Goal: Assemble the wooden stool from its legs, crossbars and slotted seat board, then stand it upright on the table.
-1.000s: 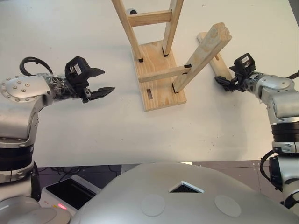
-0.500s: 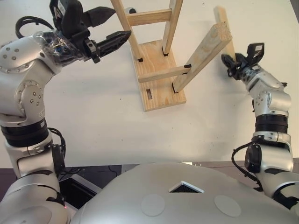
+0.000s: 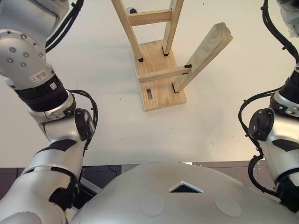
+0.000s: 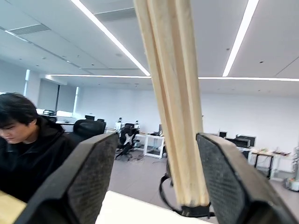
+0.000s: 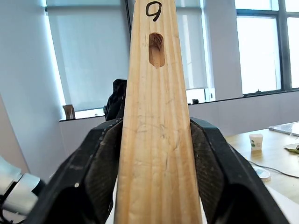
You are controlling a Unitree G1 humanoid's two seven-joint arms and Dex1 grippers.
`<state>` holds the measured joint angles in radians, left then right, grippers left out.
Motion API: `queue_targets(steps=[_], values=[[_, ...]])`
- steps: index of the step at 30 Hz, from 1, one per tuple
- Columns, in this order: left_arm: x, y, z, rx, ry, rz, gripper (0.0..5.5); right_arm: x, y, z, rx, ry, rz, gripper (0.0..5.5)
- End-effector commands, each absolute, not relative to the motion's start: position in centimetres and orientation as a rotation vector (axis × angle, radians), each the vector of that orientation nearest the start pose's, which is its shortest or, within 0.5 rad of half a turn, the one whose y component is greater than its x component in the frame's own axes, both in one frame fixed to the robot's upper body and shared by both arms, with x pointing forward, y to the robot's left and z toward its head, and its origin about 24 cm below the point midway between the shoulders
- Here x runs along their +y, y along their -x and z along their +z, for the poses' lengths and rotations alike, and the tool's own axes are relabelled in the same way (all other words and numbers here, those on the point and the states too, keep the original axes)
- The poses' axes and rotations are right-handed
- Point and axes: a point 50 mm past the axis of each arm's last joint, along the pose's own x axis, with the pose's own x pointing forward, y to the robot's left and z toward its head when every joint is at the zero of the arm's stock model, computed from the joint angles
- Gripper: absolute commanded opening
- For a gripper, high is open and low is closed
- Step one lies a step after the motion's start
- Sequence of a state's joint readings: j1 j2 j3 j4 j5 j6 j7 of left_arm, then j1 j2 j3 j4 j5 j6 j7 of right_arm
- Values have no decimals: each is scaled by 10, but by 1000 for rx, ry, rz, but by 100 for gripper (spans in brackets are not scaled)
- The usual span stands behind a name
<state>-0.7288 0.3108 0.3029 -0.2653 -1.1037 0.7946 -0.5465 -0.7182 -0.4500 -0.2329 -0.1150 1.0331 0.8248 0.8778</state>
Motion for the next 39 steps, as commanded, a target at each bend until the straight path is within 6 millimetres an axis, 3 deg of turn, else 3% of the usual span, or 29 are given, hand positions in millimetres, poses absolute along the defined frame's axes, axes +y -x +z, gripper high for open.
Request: queue_targets(steps=[1,6,10,17,26,28,29,32,35,39], values=[[141,-267,302,-512,560,-1260,303,-145,-276,256,-219,-349,1459,213],[145,-265,314,-541,680,-1299,303,-138,-265,256,-199,-318,1545,213],[142,-264,312,-521,711,-1328,303,-134,-260,260,-207,-301,1578,213],[129,-260,300,-427,702,-1352,212,-133,-261,261,-207,-257,1559,213],[141,-264,311,-498,717,-1274,208,-130,-264,259,-187,-195,1529,213],[146,-263,313,-510,708,-1250,208,-125,-274,243,-107,-110,1443,213],[150,-263,313,-507,687,-1232,207,-123,-278,232,-55,-49,1406,252],[173,-260,312,-484,595,-1154,205,-119,-279,211,15,104,1373,296],[196,-257,308,-453,519,-1078,203,-120,-280,210,6,139,1357,349],[216,-251,291,-405,404,-978,203,-127,-286,224,-43,92,1312,351]])
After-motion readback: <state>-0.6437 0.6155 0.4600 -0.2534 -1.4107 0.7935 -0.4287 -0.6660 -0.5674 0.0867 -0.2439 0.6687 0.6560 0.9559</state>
